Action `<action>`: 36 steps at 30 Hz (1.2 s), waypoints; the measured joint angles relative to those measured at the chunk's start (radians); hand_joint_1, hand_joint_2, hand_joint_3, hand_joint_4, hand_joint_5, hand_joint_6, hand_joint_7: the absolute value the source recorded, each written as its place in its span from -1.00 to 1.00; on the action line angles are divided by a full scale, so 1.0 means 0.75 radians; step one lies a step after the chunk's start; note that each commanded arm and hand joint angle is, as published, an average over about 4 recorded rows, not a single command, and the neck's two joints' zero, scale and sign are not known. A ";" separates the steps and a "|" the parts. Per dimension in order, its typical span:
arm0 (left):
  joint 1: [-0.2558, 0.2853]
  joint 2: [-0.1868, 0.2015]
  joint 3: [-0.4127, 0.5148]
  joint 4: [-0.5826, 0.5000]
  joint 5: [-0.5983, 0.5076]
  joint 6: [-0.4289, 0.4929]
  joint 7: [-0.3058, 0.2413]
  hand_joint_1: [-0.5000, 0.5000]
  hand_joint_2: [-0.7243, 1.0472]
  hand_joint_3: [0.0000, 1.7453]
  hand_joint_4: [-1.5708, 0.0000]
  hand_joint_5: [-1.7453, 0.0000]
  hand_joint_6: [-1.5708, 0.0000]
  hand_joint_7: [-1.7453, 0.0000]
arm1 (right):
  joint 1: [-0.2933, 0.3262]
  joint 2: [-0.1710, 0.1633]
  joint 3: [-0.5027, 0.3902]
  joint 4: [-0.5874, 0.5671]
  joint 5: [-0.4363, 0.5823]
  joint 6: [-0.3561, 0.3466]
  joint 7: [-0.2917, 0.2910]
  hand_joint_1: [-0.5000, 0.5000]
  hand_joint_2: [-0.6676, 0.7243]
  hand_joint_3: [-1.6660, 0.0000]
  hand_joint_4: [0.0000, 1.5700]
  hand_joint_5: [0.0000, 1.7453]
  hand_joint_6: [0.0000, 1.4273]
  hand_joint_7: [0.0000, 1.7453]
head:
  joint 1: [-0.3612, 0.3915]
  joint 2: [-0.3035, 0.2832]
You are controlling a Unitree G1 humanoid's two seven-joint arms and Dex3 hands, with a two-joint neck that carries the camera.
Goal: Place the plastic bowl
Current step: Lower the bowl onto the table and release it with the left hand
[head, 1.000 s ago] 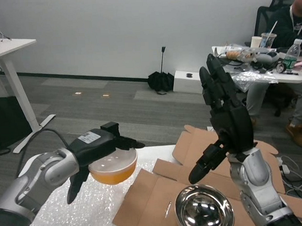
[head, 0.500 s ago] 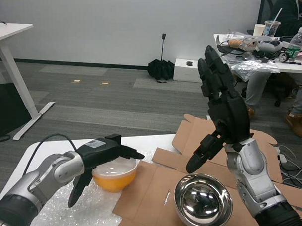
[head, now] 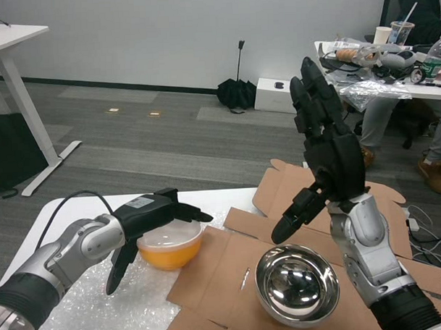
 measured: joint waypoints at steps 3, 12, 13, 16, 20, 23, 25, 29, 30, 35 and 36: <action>0.002 -0.002 0.000 0.001 -0.004 -0.003 0.000 -0.82 -0.80 -0.90 -0.95 -1.00 -0.41 0.84 | 0.000 0.000 0.000 0.000 0.000 0.000 0.000 -0.94 0.59 1.00 -1.00 -1.00 -1.00 -1.00 | 0.001 -0.005; 0.053 0.001 0.051 0.005 -0.004 -0.134 0.084 -0.82 -0.80 -0.90 -0.76 0.06 0.62 1.00 | 0.000 0.000 0.000 -0.002 0.000 -0.001 -0.001 -0.96 0.59 1.00 -1.00 -1.00 -1.00 -1.00 | 0.014 -0.024; 0.054 0.001 0.060 0.005 -0.004 -0.150 0.098 -0.82 -0.80 -0.90 -0.69 0.29 0.62 1.00 | 0.000 0.000 0.000 -0.002 0.000 -0.001 -0.001 -0.96 0.59 1.00 -1.00 -1.00 -1.00 -1.00 | 0.015 -0.025; 0.056 0.001 0.076 0.006 -0.004 -0.187 0.131 -0.82 -0.80 -0.90 -0.51 0.65 0.62 1.00 | 0.000 0.000 0.000 -0.002 0.000 -0.002 -0.001 -0.92 0.59 1.00 -1.00 -1.00 -1.00 -1.00 | 0.016 -0.031; 0.057 0.002 0.093 0.008 -0.003 -0.229 0.170 -0.82 -0.80 -0.90 -0.32 0.74 0.55 1.00 | 0.000 0.000 0.000 -0.002 0.000 -0.002 -0.001 -0.94 0.61 1.00 -1.00 -1.00 -1.00 -1.00 | 0.017 -0.038; 0.058 0.002 0.106 0.011 -0.002 -0.257 0.205 -0.82 -0.80 -0.90 -0.02 0.85 0.55 1.00 | 0.000 0.000 0.000 -0.002 0.000 -0.002 -0.001 -0.98 0.61 1.00 -1.00 -1.00 -1.00 -1.00 | 0.017 -0.042; 0.059 0.003 0.111 0.013 -0.002 -0.266 0.217 -0.82 -0.80 -0.90 0.15 0.88 0.58 1.00 | 0.000 0.000 0.000 -0.002 0.000 -0.002 -0.001 -0.94 0.64 1.00 -1.00 -1.00 -1.00 -1.00 | 0.018 -0.044; 0.059 0.004 0.114 0.014 -0.002 -0.273 0.220 -0.82 -0.80 -0.90 0.40 0.97 0.62 1.00 | 0.000 0.000 0.000 -0.002 0.000 -0.002 -0.001 -0.92 0.64 1.00 -1.00 -1.00 -1.00 -1.00 | 0.020 -0.049; 0.059 0.005 0.115 0.014 -0.002 -0.276 0.220 -0.82 -0.80 -0.90 0.44 1.00 0.63 1.00 | 0.000 0.000 0.000 -0.002 0.000 -0.002 -0.001 -0.92 0.64 1.00 -1.00 -1.00 -1.00 -1.00 | 0.019 -0.049; 0.063 0.011 0.146 0.012 0.000 -0.285 0.219 -0.82 -0.80 -0.90 0.33 1.00 0.57 0.98 | 0.000 0.000 0.000 -0.001 0.000 -0.002 -0.001 -0.92 0.57 1.00 -1.00 -1.00 -1.00 -1.00 | 0.019 -0.050; 0.067 0.014 0.159 0.008 0.001 -0.285 0.219 -0.82 -0.80 -0.90 0.30 1.00 0.53 0.96 | 0.000 0.000 0.000 -0.001 0.000 -0.002 -0.001 -0.92 0.59 1.00 -1.00 -1.00 -1.00 -1.00 | 0.019 -0.050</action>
